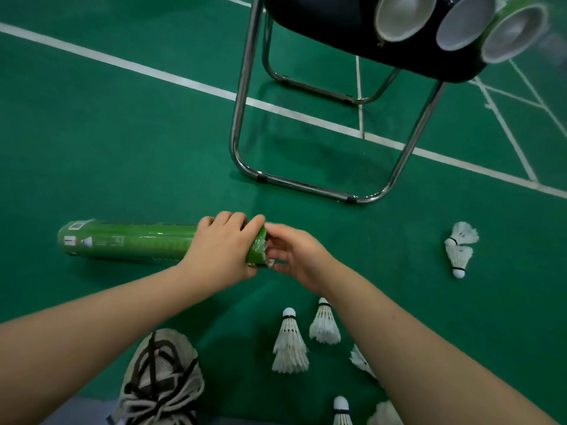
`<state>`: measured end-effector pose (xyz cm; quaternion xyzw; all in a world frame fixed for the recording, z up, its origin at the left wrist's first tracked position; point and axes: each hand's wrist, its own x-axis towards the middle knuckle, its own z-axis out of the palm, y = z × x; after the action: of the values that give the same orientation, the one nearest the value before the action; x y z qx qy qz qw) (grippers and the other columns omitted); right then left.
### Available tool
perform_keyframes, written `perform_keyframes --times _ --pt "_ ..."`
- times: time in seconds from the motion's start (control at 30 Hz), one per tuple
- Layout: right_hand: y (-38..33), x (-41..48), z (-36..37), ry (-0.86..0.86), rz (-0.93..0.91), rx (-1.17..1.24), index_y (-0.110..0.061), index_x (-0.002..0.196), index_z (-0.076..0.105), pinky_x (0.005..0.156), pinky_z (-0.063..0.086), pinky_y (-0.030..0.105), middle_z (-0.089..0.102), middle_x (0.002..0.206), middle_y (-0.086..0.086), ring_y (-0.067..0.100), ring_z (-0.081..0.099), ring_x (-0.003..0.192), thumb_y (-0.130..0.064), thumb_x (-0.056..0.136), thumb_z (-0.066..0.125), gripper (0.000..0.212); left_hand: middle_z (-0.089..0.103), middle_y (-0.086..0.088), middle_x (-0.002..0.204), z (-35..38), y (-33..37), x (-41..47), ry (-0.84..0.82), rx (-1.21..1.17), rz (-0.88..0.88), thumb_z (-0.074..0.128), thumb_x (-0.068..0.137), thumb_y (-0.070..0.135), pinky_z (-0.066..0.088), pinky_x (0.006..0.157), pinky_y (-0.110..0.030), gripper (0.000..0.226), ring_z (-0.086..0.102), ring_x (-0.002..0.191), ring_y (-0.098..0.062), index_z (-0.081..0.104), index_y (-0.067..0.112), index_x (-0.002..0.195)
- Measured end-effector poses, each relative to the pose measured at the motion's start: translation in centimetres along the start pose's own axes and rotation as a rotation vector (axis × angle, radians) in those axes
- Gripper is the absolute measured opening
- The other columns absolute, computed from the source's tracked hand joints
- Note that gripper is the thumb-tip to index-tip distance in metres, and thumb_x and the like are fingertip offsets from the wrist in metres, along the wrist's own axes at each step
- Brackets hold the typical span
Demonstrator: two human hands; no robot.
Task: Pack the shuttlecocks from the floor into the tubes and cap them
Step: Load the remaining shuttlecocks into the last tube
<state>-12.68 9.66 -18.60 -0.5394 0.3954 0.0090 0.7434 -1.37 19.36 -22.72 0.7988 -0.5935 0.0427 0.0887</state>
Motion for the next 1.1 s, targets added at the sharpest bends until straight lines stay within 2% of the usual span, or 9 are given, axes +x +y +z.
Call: perform_keyframes --times 0.23,0.37,0.57,0.67,0.77,0.9,0.93,1.0,1.1 --pt "4.3 -2.8 -0.2 0.161 0.056 0.13 -0.021 0.076 0.059 0.07 0.042 0.029 0.058 0.063 -0.005 0.011 0.055 0.063 -0.028 0.091 0.052 0.018 0.061 -0.007 0.087 0.8 2.2 -2.5 -0.105 0.015 0.117 0.078 0.042 0.05 0.046 0.065 -0.041 0.084 0.059 0.079 -0.031 0.048 0.018 0.115" --pt "6.7 -4.3 -0.7 0.335 0.051 0.155 -0.016 0.086 0.065 0.078 0.042 0.032 0.067 0.075 0.0 0.016 0.061 0.075 -0.022 0.089 0.054 0.013 0.055 -0.004 0.108 0.9 3.2 -3.4 -0.206 -0.004 0.135 0.068 0.062 0.052 0.037 0.08 -0.038 0.08 0.051 0.101 -0.028 0.039 0.022 0.129" --pt "13.0 -6.3 -0.3 0.723 0.164 -0.001 -0.016 0.099 0.061 0.063 0.04 0.025 0.058 0.087 -0.004 0.013 0.054 0.078 -0.02 0.09 0.052 0.012 0.06 -0.008 0.094 1.2 3.6 -4.7 -0.217 -0.009 0.174 0.078 0.05 0.048 0.041 0.071 -0.039 0.081 0.056 0.087 -0.031 0.05 0.017 0.12" --pt "16.2 -6.7 0.7 0.871 0.347 0.086 -0.007 0.114 0.049 0.062 0.038 0.029 0.054 0.101 0.006 0.017 0.05 0.078 -0.023 0.084 0.059 0.035 0.06 -0.008 0.092 1.2 3.7 -5.0 -0.198 -0.013 0.18 0.077 0.051 0.047 0.041 0.071 -0.039 0.079 0.056 0.085 -0.031 0.05 0.017 0.119" --pt "17.2 -6.9 2.3 0.854 0.585 0.408 -0.006 0.126 0.042 0.086 0.045 0.039 0.051 0.12 0.013 0.03 0.051 0.101 -0.031 0.078 0.067 0.06 0.06 -0.008 0.094 0.8 3.8 -5.0 -0.202 -0.022 0.172 0.076 0.053 0.047 0.04 0.072 -0.039 0.077 0.056 0.087 -0.031 0.05 0.017 0.119" --pt "16.6 -6.4 3.4 0.654 0.65 0.725 -0.009 0.134 0.046 0.101 0.033 0.04 0.046 0.139 0.009 0.026 0.042 0.127 -0.036 0.092 0.053 0.05 0.06 -0.008 0.095 0.6 3.7 -5.1 -0.204 -0.033 0.163 0.076 0.052 0.047 0.04 0.072 -0.039 0.079 0.056 0.088 -0.031 0.049 0.018 0.119" --pt "16.7 -6.0 3.3 0.671 0.623 0.743 -0.008 0.132 0.048 0.101 0.033 0.039 0.05 0.136 0.009 0.025 0.046 0.122 -0.033 0.094 0.051 0.046 0.06 -0.008 0.093 0.6 3.7 -5.2 -0.198 -0.033 0.163 0.077 0.049 0.047 0.041 0.07 -0.039 0.08 0.056 0.085 -0.031 0.049 0.017 0.118" --pt "16.6 -5.1 2.9 0.773 0.556 0.67 -0.003 0.112 0.059 0.085 0.039 0.034 0.061 0.114 0.011 0.021 0.056 0.089 -0.022 0.092 0.053 0.029 0.061 -0.008 0.09 0.7 3.6 -5.3 -0.183 -0.035 0.159 0.079 0.046 0.047 0.041 0.068 -0.038 0.08 0.057 0.082 -0.031 0.05 0.017 0.115" --pt "15.5 -4.4 1.6 0.874 0.449 0.265 -0.006 0.072 0.056 0.049 0.034 0.022 0.057 0.076 0.008 0.015 0.04 0.055 -0.017 0.087 0.053 0.019 0.061 -0.008 0.091 0.7 3.5 -5.3 -0.156 -0.043 0.16 0.078 0.047 0.047 0.042 0.069 -0.038 0.079 0.057 0.083 -0.03 0.051 0.017 0.115"
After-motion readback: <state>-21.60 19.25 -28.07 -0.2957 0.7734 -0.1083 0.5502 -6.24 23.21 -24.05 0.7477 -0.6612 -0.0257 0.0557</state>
